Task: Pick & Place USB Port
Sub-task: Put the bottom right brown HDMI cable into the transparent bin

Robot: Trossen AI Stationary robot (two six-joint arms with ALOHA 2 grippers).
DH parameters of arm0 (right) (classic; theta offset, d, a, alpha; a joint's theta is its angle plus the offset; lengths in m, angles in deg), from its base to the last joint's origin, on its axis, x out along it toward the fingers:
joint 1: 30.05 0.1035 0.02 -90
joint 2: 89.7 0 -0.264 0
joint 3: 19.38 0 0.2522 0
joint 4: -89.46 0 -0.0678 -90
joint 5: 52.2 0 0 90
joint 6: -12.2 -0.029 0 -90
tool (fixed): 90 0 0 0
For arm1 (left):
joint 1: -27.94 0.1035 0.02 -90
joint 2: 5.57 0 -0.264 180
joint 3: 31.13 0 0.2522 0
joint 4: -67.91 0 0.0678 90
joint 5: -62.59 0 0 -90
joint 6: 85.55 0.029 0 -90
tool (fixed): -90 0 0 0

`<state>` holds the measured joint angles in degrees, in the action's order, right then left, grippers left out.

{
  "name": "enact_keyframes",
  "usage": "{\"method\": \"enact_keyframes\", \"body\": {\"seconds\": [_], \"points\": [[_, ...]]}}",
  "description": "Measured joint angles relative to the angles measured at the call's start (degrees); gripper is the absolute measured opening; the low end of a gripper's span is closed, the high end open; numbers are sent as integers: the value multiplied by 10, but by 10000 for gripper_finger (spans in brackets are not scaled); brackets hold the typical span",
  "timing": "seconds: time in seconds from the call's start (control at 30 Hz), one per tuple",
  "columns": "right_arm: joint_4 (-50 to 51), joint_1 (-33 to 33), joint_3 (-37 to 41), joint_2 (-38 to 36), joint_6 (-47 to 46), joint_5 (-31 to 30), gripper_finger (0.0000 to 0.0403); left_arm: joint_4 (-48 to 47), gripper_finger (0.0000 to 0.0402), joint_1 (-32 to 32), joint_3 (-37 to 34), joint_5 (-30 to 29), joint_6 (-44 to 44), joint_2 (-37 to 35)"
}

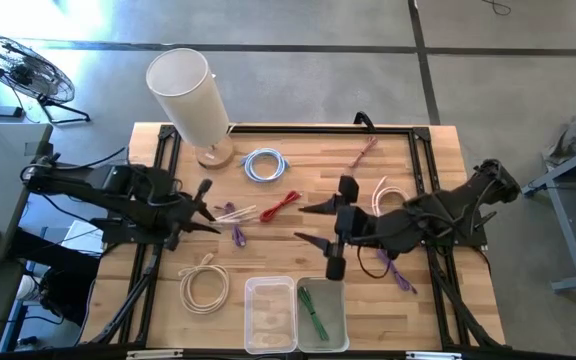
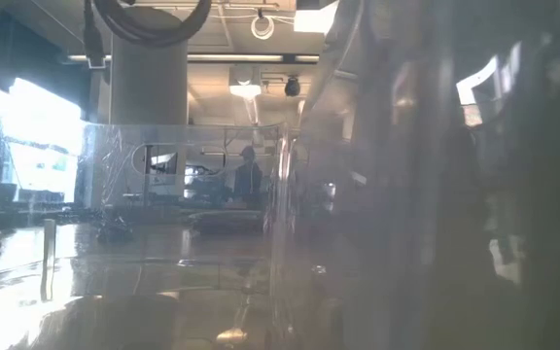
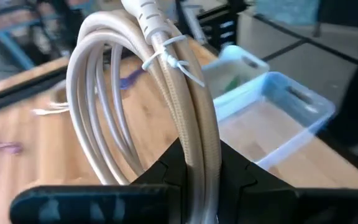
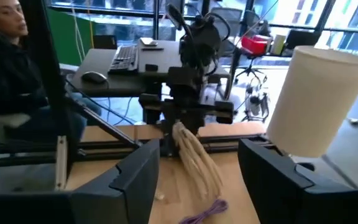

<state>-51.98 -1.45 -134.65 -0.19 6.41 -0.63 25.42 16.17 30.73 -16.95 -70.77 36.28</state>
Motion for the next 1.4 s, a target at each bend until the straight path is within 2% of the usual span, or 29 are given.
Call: {"method": "enact_keyframes", "body": {"seconds": [0.13,0.27,0.37,0.43,0.53,0.63,1.0,1.2,1.4], "points": [[-2,19,0,0,10,-24,199,42,38,-45,0,9,-22,31],[0,36,0,-1,42,-43,195,149,38,-116,9,-50,-78,56],[8,45,0,-15,60,-51,196,142,38,-179,54,-141,-109,84],[16,50,0,-29,60,-58,196,93,38,-224,91,-226,-135,107],[36,60,0,-51,42,-62,195,39,38,-287,149,-359,-206,155],[60,73,0,-77,15,-62,193,31,38,-324,194,-452,-278,214],[163,109,0,-127,-8,-61,192,76,38,-360,312,-617,-538,454],[204,123,0,-130,-2,-58,192,215,38,-363,344,-679,-576,546],[248,125,0,-130,-29,-55,192,243,38,-372,355,-697,-632,601]]}}
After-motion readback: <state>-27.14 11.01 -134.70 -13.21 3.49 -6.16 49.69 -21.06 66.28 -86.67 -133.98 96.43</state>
